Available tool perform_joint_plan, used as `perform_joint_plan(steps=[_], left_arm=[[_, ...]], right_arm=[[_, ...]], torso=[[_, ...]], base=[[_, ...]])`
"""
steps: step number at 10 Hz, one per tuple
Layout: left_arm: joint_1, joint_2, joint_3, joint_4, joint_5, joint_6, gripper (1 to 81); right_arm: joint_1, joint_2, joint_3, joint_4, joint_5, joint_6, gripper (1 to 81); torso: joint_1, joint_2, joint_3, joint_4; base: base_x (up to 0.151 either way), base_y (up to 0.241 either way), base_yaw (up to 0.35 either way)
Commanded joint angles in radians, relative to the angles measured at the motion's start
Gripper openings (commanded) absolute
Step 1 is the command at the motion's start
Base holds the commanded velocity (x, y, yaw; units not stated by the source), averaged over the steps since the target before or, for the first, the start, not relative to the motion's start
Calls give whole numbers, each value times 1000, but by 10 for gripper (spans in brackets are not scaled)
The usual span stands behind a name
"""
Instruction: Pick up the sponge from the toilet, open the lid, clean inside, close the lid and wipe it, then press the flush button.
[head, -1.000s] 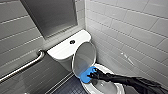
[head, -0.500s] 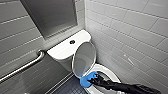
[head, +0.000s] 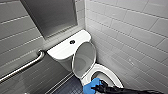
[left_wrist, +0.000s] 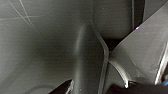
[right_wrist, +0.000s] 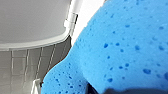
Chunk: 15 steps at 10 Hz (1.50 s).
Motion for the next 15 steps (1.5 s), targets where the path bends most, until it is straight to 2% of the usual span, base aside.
perform_joint_plan(steps=[1, 8, 13, 15], left_arm=[[17, -2, 3, 3, 29, 1, 811], [17, -5, 3, 5, 24, 2, 811], [19, -13, 3, 9, 20, 2, 811], [17, -31, 3, 9, 18, 2, 811]], right_arm=[[20, -194, 219, -21, -29, 0, 10], [-72, -546, 452, -29, -23, -2, 10], [-269, -712, 371, -26, 151, -5, 10], [-359, -754, 347, -27, 173, -6, 10]], torso=[[0, 0, 0, 0], [0, 0, 0, 0], [0, 0, 0, 0], [0, 0, 0, 0]], base=[[0, 0, 0], [0, 0, 0], [0, 0, 0], [0, 0, 0]])
